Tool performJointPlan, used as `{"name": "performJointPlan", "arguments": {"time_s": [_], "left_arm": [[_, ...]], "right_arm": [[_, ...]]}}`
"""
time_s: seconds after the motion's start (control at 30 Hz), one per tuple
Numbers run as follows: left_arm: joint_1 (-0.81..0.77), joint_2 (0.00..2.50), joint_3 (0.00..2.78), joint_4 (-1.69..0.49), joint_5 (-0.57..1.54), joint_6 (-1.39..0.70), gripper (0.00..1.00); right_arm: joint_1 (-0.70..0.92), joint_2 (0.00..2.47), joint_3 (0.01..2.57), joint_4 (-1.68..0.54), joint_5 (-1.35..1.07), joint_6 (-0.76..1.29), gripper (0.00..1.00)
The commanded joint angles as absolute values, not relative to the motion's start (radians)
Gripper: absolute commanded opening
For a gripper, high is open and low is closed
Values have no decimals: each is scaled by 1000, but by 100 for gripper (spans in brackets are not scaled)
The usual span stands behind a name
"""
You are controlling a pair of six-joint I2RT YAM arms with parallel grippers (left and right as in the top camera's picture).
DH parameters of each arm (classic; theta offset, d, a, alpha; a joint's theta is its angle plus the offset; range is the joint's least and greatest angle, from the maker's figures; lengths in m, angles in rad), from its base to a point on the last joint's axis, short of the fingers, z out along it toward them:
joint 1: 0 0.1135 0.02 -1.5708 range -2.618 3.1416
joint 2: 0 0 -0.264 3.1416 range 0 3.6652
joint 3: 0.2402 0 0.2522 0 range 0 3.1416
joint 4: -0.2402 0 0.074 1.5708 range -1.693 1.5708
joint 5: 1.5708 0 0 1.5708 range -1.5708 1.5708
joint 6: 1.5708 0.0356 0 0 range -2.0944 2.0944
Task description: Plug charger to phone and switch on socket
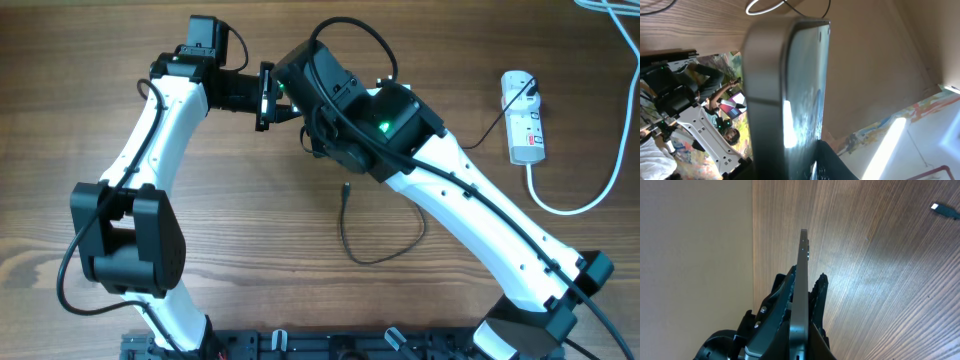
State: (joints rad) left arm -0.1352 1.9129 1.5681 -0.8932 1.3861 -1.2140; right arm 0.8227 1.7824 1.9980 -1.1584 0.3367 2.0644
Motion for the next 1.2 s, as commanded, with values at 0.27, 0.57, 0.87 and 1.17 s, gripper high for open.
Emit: {"name": "performJointPlan", "arguments": {"time_s": [0.27,0.57,0.87,1.17], "left_arm": [[-139,1883,1571,-900,1409,-1213,20],[-139,1883,1571,-900,1409,-1213,4],[-139,1883,1571,-900,1347,-1212,4],[-115,1883,1571,-905,902,-900,4]], "right_arm": [[804,1795,2021,-1086,372,2072,8],[805,1795,2021,-1093,372,2070,30],[804,1787,2022,-1131,403,2020,58],[769,1701,2022,-1385,583,1599,86]]}}
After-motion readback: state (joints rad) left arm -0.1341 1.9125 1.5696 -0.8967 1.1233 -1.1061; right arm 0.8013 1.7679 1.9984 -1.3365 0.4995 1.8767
